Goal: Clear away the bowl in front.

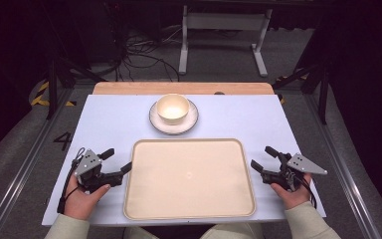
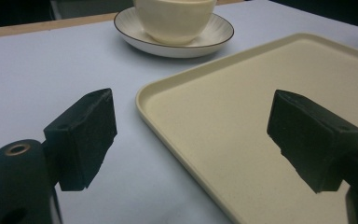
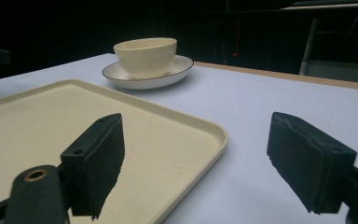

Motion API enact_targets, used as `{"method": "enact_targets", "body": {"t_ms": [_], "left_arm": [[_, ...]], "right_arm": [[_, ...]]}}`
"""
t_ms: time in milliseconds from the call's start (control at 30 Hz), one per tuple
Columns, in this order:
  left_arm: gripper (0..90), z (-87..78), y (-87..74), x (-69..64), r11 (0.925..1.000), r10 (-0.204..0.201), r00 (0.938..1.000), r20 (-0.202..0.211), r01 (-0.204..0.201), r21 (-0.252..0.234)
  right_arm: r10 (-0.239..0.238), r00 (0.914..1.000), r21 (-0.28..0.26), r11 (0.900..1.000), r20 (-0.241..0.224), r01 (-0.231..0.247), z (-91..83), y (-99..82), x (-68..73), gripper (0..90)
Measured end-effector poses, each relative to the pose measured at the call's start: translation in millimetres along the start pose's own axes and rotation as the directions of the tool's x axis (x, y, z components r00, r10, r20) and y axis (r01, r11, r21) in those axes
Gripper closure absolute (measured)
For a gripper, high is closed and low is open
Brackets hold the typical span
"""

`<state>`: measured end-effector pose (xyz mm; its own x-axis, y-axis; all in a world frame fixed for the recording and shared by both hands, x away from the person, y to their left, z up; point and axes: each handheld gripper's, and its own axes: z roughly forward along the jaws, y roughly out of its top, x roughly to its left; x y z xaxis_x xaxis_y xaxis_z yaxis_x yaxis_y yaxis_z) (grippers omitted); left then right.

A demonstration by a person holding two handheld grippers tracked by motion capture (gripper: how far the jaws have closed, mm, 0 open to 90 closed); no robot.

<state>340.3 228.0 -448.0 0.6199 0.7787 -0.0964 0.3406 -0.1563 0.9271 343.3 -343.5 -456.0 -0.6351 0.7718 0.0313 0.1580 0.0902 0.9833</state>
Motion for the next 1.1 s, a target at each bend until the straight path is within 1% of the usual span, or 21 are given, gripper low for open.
{"method": "enact_targets", "body": {"t_ms": [133, 267, 333, 533, 600, 700, 733, 800, 900, 1000, 1100], "left_arm": [[15.8, -4.5, 7.9, -4.4, 0.9999, 0.01, 0.9999, -0.004, -0.01, 0.006], [15.7, -9.1, 13.1, -6.4, 1.0, 0.002, 1.0, -0.006, -0.002, -0.007], [15.5, -11.4, 15.4, -7.1, 1.0, 0.006, 0.9999, -0.008, -0.006, -0.004], [15.9, -12.2, 20.5, -10.2, 1.0, 0.0, 0.9999, -0.011, 0.0, 0.009], [16.2, -12.4, 23.7, -10.9, 1.0, 0.003, 1.0, -0.006, -0.003, 0.008], [16.2, -13.3, 28.7, -12.6, 0.9999, 0.01, 0.9998, -0.015, -0.01, 0.001], [16.2, -14.2, 30.4, -12.5, 0.9998, 0.019, 0.9997, -0.017, -0.019, 0.004], [16.3, -15.3, 32.7, -13.4, 0.9999, 0.013, 0.9998, -0.016, -0.013, 0.002], [16.4, -15.3, 34.3, -14.0, 0.9999, 0.017, 0.9997, -0.017, -0.017, 0.003], [16.6, -14.6, 37.3, -13.7, 1.0, -0.004, 0.9999, -0.011, 0.004, 0.002], [16.7, -13.7, 43.3, -13.5, 1.0, -0.004, 0.9999, -0.015, 0.004, 0.0]], "right_arm": [[-0.001, 1.0, 0.0, 1.0, 0.0, 0.001, -0.2, 0.0, 0.0, 19.7], [-0.001, 1.0, -0.002, 1.0, 0.003, 0.001, -0.3, -0.1, 0.0, 19.7], [-0.001, 1.0, -0.001, 1.0, 0.002, 0.001, -0.2, -0.1, 0.0, 19.7], [0.005, 1.0, -0.002, 1.0, 0.004, -0.005, -0.1, -0.1, -0.4, 19.7], [0.007, 1.0, -0.002, 1.0, 0.002, -0.007, -0.2, -0.1, -0.7, 19.7], [0.007, 1.0, -0.002, 1.0, 0.003, -0.007, -0.1, -0.1, -0.8, 19.7], [0.007, 1.0, -0.001, 1.0, 0.003, -0.007, 0.0, -0.1, -0.8, 19.7], [0.005, 1.0, -0.001, 1.0, 0.002, -0.005, 0.0, -0.1, -0.7, 19.7], [0.01, 0.9999, 0.001, 1.0, 0.004, -0.01, 0.1, -0.1, -0.8, 19.7], [0.0, 1.0, 0.005, 1.0, 0.002, 0.0, 0.4, 0.0, -0.1, 19.7], [0.0, 1.0, 0.001, 1.0, -0.003, 0.0, 0.0, -0.2, -0.1, 19.7]]}}
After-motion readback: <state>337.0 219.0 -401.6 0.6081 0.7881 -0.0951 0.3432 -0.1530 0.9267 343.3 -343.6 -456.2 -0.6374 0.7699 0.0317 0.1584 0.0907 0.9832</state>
